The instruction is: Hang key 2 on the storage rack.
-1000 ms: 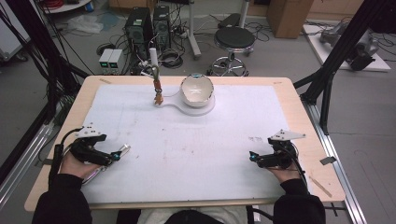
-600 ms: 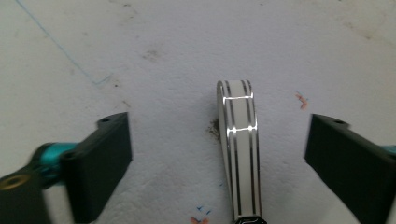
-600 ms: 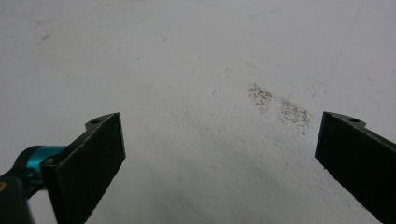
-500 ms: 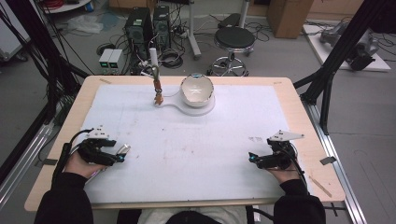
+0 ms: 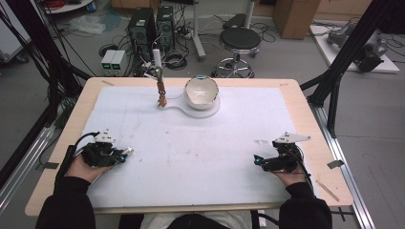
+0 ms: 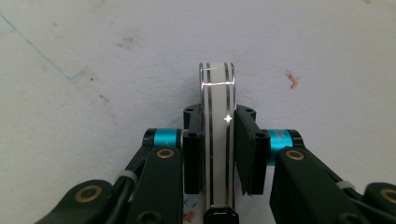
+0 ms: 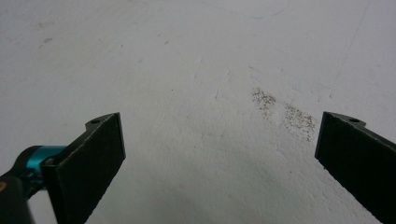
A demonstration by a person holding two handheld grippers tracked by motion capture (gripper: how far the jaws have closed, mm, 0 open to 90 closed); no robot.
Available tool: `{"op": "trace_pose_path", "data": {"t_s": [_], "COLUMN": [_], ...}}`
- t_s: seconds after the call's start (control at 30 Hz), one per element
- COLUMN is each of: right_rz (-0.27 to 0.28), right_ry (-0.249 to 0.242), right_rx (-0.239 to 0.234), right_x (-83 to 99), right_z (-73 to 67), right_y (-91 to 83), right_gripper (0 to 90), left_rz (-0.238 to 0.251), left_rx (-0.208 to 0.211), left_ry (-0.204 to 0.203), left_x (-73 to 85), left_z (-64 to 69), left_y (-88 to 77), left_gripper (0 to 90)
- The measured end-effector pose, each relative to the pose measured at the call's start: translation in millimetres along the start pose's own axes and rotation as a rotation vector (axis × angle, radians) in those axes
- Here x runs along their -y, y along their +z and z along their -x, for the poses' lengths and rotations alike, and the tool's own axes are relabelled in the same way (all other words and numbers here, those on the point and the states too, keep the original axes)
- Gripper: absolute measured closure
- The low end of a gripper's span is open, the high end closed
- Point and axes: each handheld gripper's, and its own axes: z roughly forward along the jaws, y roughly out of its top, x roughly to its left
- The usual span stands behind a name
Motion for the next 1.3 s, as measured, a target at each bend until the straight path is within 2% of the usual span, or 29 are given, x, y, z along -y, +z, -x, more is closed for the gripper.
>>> {"op": "trace_pose_path", "data": {"t_s": [0.07, 0.1, 0.13, 0.17, 0.27, 0.3, 0.33, 0.37, 0.4, 0.43, 0.47, 0.5, 0.57, 0.6, 0.63, 0.73, 0.77, 0.83, 0.87, 0.9, 0.93, 0.97, 1.0, 1.1, 1.2, 1.3], "right_rz": [0.002, 0.001, 0.001, -0.003, 0.000, 0.010, 0.010, 0.020, 0.020, 0.025, 0.025, 0.026, 0.026, 0.026, 0.019, 0.010, 0.009, 0.016, 0.016, 0.021, 0.021, 0.035, 0.035, 0.050, 0.050, 0.050], "right_ry": [0.004, -0.004, -0.004, -0.004, -0.008, 0.003, 0.003, 0.014, 0.014, 0.013, 0.013, 0.008, 0.008, 0.008, 0.008, 0.006, 0.002, 0.002, 0.002, 0.009, 0.009, 0.022, 0.022, 0.033, 0.036, 0.034], "right_rx": [0.001, 0.001, 0.001, -0.001, -0.002, -0.004, -0.004, -0.009, -0.009, -0.013, -0.013, -0.016, -0.017, -0.017, -0.018, -0.019, -0.018, -0.017, -0.017, -0.020, -0.020, -0.025, -0.025, -0.021, -0.027, -0.028], "right_x": [-0.6, -0.9, -0.9, -0.8, -0.7, -1.0, -1.0, -1.4, -1.4, -1.7, -1.7, -1.9, -1.8, -1.8, -1.7, -1.7, -1.6, -1.7, -1.7, -1.8, -1.8, -2.1, -2.1, -2.2, -2.1, -2.1], "right_z": [-0.1, 0.0, 0.0, -0.4, -0.3, 0.2, 0.2, 0.2, 0.2, -0.3, -0.3, -0.8, -0.8, -0.8, -0.8, -1.3, -1.5, -1.3, -1.3, -0.3, -0.3, 0.6, 0.6, 2.2, 2.3, 2.5], "right_y": [0.4, 1.3, 1.3, 1.8, 1.3, 1.0, 1.0, 0.5, 0.5, 0.5, 0.5, 0.7, 1.2, 1.2, 2.3, 3.4, 3.4, 2.9, 2.9, 2.1, 2.1, 1.1, 1.1, -1.2, -1.3, -1.4], "right_gripper": [0.6, 0.6, 0.6, 0.6, 0.6, 0.6, 0.6, 0.6, 0.6, 0.6, 0.6, 0.6, 0.6, 0.6, 0.6, 0.6, 0.6, 0.6, 0.6, 0.6, 0.6, 0.6, 0.6, 0.6, 0.6, 0.6], "left_rz": [0.019, 0.053, 0.053, 0.073, 0.086, 0.112, 0.112, 0.149, 0.149, 0.196, 0.196, 0.228, 0.242, 0.242, 0.242, 0.246, 0.265, 0.283, 0.283, 0.314, 0.314, 0.345, 0.345, 0.372, 0.371, 0.362], "left_rx": [-0.008, -0.007, -0.007, -0.010, -0.026, -0.034, -0.034, -0.026, -0.026, -0.025, -0.025, -0.015, -0.010, -0.010, -0.036, -0.044, -0.053, -0.063, -0.063, -0.063, -0.063, -0.047, -0.047, -0.032, -0.034, -0.049], "left_ry": [0.003, -0.010, -0.010, -0.036, -0.043, -0.058, -0.058, -0.087, -0.087, -0.108, -0.108, -0.129, -0.142, -0.142, -0.137, -0.142, -0.155, -0.156, -0.156, -0.156, -0.156, -0.163, -0.163, -0.164, -0.162, -0.149], "left_x": [-0.7, -2.1, -2.1, -3.1, -3.0, -2.4, -2.4, -2.5, -2.5, -2.9, -2.9, -3.9, -4.9, -4.9, -6.2, -7.9, -10.9, -14.8, -14.8, -20.1, -20.1, -25.8, -25.8, -39.1, -44.6, -58.2], "left_z": [0.5, 0.2, 0.2, -0.8, 0.0, -1.6, -1.6, -3.8, -3.8, -4.9, -4.9, -5.8, -7.2, -7.2, -7.9, -10.7, -14.1, -16.0, -16.0, -17.8, -17.8, -20.3, -20.3, -26.3, -28.5, -33.5], "left_y": [-2.1, -5.3, -5.3, -8.0, -12.0, -17.8, -17.8, -22.7, -22.7, -29.4, -29.4, -34.3, -36.4, -36.4, -37.3, -38.9, -43.1, -47.6, -47.6, -53.0, -53.0, -57.2, -57.2, -58.0, -56.4, -54.7], "left_gripper": [74.3, 74.3, 74.3, 74.3, 74.3, 74.3, 74.3, 74.4, 74.4, 74.3, 74.4, 74.4, 74.4, 74.4, 74.4, 74.5, 74.5, 74.5, 74.5, 74.5, 74.5, 74.5, 74.5, 74.5, 74.4, 74.4]}}
